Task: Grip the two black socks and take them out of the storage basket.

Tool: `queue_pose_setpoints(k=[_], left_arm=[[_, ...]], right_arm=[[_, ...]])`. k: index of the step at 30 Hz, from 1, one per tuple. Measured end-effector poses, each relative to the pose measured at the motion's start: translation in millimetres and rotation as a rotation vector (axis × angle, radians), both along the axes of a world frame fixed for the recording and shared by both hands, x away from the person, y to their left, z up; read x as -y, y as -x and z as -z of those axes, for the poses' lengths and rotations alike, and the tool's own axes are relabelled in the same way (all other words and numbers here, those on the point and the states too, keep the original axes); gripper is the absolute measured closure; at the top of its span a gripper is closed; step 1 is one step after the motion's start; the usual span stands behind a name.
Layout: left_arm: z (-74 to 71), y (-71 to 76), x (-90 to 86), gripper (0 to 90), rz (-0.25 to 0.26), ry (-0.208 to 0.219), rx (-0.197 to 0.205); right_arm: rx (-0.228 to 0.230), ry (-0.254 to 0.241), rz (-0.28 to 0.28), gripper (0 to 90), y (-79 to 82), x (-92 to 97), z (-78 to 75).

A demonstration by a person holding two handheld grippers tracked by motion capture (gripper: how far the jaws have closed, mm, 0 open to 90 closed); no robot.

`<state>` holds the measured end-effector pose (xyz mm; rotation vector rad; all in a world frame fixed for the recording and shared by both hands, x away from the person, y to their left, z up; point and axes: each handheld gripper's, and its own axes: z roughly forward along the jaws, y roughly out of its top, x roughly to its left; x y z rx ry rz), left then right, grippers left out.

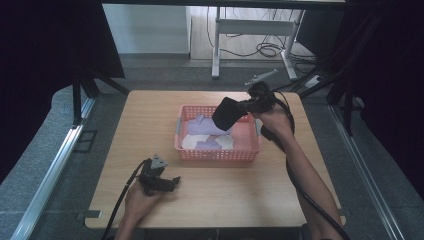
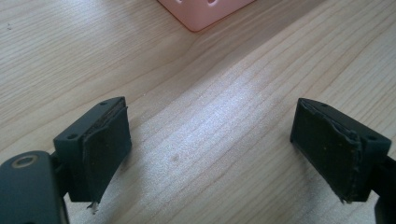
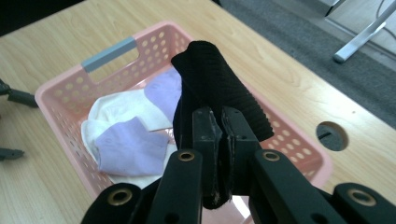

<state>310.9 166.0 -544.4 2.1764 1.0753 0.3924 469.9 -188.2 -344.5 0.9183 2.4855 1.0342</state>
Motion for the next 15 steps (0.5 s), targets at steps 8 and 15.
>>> queue_pose_setpoints(k=[8, 15], left_arm=[[0.0, 0.0, 0.0, 11.9, 0.000, 0.001, 0.000], [0.0, 0.0, 0.0, 11.9, 0.000, 0.001, -0.001]], right_arm=[[0.039, -0.023, 0.050, 85.5, 2.6, 21.9, -19.6], [0.058, -0.039, 0.111, 85.5, 4.2, 46.7, -30.3]])
